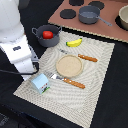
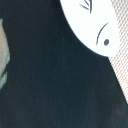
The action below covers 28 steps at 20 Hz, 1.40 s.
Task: Interact with the objects in diverse but meaningful ways.
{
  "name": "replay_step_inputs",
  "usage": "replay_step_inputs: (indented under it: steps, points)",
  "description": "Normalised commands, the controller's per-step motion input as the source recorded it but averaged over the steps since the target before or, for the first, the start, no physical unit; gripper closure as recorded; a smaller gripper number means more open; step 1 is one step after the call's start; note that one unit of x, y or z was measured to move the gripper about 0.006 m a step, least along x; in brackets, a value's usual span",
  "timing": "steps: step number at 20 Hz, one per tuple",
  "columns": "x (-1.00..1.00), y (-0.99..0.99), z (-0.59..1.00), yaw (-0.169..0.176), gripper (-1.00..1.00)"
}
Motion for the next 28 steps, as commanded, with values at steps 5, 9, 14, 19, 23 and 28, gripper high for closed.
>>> replay_step_inputs:
  steps: [5,9,14,19,23,28]
  points:
    - [0.15,0.03,-0.22,0.0,-1.0]
    - [0.1,0.04,-0.23,0.0,-1.0]
    - [0.07,0.08,-0.21,0.0,-1.0]
    - [0.08,0.06,-0.19,0.0,1.0]
    - [0.08,0.06,-0.21,0.0,1.0]
    - [0.08,0.09,-0.26,0.0,1.0]
